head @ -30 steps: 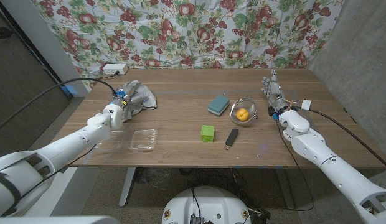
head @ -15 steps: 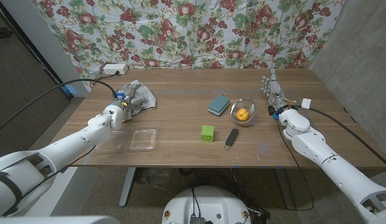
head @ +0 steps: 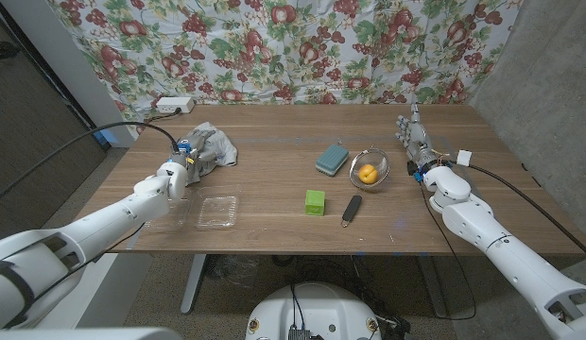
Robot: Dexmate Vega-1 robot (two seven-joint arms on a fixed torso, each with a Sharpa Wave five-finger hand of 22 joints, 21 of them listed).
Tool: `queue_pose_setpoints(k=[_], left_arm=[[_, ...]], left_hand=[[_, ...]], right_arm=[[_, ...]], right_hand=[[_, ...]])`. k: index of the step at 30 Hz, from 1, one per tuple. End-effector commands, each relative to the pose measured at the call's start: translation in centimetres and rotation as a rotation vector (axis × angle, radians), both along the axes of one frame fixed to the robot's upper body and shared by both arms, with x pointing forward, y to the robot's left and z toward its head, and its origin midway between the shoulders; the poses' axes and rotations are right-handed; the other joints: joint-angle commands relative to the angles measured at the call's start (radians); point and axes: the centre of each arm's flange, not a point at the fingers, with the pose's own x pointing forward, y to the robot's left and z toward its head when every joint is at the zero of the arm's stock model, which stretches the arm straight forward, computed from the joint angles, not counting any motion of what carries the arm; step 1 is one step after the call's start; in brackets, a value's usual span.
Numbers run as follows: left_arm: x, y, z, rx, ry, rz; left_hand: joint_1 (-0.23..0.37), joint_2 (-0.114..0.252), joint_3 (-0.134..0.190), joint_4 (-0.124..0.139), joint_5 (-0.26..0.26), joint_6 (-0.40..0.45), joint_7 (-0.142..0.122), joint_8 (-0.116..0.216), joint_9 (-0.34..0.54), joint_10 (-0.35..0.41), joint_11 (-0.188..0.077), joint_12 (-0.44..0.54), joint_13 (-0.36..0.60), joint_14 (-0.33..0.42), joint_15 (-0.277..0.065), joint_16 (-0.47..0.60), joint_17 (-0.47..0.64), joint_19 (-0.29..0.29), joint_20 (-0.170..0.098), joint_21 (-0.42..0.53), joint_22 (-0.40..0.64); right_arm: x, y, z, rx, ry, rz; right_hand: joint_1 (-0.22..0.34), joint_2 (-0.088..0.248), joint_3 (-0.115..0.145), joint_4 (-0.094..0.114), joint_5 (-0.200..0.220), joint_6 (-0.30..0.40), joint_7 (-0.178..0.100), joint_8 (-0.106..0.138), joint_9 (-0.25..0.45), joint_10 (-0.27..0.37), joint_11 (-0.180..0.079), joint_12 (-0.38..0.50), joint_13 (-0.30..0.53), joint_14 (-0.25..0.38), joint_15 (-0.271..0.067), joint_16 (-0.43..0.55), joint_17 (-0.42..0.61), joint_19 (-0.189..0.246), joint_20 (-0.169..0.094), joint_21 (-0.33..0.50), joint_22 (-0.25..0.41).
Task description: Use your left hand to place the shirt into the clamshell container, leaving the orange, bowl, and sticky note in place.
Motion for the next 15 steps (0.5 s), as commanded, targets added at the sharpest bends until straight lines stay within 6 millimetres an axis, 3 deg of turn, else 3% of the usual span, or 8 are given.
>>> queue_pose_setpoints(k=[1,14,15], left_arm=[[0.09,0.32,-0.58,0.018,0.028,0.017],[0.25,0.59,-1.09,0.025,0.064,0.034],[0.26,0.6,-1.14,0.024,0.064,0.035]], left_hand=[[0.015,-0.004,0.009,0.003,0.005,0.028,-0.003,0.015,0.005,0.015,0.002,0.005,0.004,0.013,-0.11,0.006,0.003,0.002,0.009,0.004,0.005],[0.028,-0.006,0.013,0.002,0.007,0.09,-0.007,0.033,0.006,0.022,-0.004,0.006,0.006,0.033,-0.107,0.011,0.005,0.012,0.023,0.009,0.007],[0.049,-0.006,0.021,-0.005,0.009,0.138,-0.002,0.05,0.008,0.033,-0.009,0.009,0.007,0.046,-0.11,0.014,0.005,0.022,0.022,0.012,0.007]], right_arm=[[0.04,-0.17,0.12,-0.004,0.001,0.001],[0.09,-0.23,0.19,-0.006,-0.001,-0.001],[0.1,-0.23,0.2,0.002,0.002,0.0]], right_hand=[[-0.001,-0.003,-0.006,-0.004,-0.001,0.011,0.002,0.001,0.006,0.01,-0.001,-0.001,0.004,-0.006,-0.007,-0.002,0.002,0.0,0.012,0.003,0.006],[-0.004,-0.004,-0.007,-0.003,-0.002,0.013,0.002,0.0,0.006,0.014,-0.004,0.0,0.004,-0.006,-0.006,-0.002,0.002,0.0,0.013,0.003,0.006],[-0.005,-0.004,-0.007,-0.003,-0.002,0.013,0.002,0.0,0.006,0.014,-0.004,0.0,0.004,-0.006,-0.006,-0.002,0.002,0.001,0.013,0.003,0.006]])
